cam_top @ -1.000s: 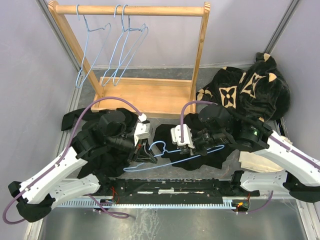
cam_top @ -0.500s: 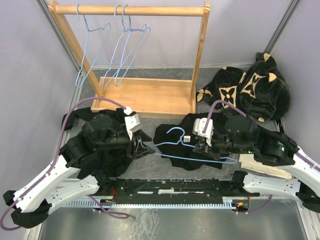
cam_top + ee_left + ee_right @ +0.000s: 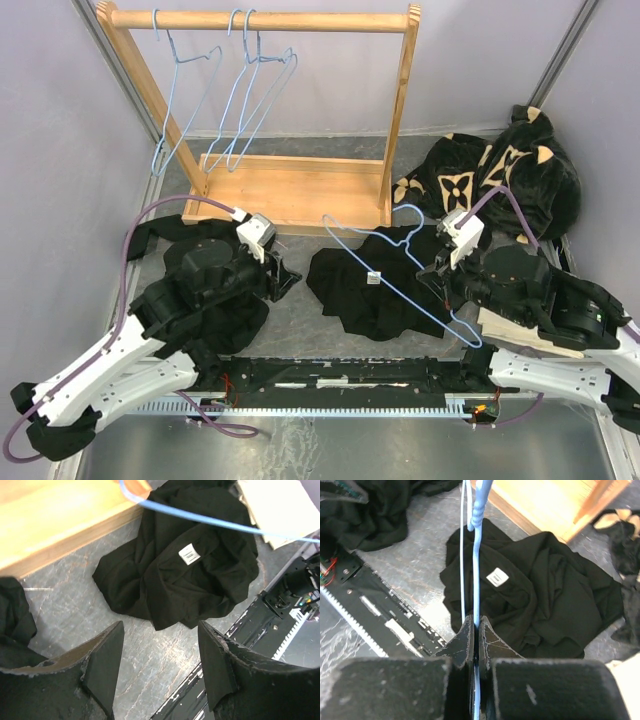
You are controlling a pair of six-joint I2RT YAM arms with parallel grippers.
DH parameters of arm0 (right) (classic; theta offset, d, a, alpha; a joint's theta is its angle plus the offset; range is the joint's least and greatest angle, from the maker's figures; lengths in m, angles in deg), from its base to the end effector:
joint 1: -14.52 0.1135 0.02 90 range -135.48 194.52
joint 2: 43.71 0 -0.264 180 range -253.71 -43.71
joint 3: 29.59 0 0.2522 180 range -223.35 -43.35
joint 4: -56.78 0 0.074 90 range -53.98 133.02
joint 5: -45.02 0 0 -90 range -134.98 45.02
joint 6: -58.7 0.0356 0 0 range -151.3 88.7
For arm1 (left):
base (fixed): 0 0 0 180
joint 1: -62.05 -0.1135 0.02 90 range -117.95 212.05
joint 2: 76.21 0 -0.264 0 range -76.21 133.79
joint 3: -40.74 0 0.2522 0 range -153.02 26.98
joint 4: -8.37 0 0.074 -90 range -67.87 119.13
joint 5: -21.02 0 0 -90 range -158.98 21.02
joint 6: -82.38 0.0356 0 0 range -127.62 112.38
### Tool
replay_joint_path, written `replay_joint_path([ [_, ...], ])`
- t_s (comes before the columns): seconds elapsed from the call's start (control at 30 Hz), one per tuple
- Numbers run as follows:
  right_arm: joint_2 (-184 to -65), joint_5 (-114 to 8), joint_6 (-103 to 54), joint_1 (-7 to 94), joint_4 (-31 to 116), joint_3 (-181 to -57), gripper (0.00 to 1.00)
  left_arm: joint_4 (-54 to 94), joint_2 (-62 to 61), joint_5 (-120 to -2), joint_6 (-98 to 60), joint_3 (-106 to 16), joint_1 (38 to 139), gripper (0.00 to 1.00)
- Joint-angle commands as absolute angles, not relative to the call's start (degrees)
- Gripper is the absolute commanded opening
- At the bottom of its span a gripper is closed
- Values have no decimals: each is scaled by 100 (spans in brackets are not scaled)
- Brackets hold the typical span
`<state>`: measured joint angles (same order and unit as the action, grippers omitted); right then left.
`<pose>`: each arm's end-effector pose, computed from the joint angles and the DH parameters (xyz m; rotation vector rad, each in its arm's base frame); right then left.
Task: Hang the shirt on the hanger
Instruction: Hang the shirt on the hanger.
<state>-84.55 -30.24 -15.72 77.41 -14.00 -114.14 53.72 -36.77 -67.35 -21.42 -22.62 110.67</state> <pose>0.0532 0.0841 0.4111 -0.6814 1.9645 0.5946 0.0975 -0.1122 0.3434 0.6229 1.9211 -0.7380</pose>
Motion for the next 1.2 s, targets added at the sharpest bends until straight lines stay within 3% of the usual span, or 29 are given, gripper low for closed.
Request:
replay_joint_path([
  [0.0,-8636,-1500,-585,7752,-1622,-11520,0,4701,-3528,-7148,-2983,-1915,11047,70],
  [0.1,-8728,-834,-207,7752,-1869,-11742,0,4207,-3429,-7115,-3416,-1489,11047,81],
  [0.23,-8843,-321,254,7747,-2128,-11971,0,3256,-3265,-7069,-4036,-875,11109,87],
  [0.47,-9734,-539,335,7749,-2661,-12656,0,2349,-2563,-8391,-4458,-569,12183,88],
  [0.63,-9927,-707,40,7409,-2422,-12642,0,2048,-1902,-8842,-5030,-465,12347,82],
  [0.9,-9721,-2750,-682,5262,-1841,-12132,0,1537,-1034,-9288,-5227,-625,12468,72],
  [1.17,-9279,-3156,-862,4936,-1616,-11822,0,1454,-11,-9576,-5257,-1023,12746,59],
])
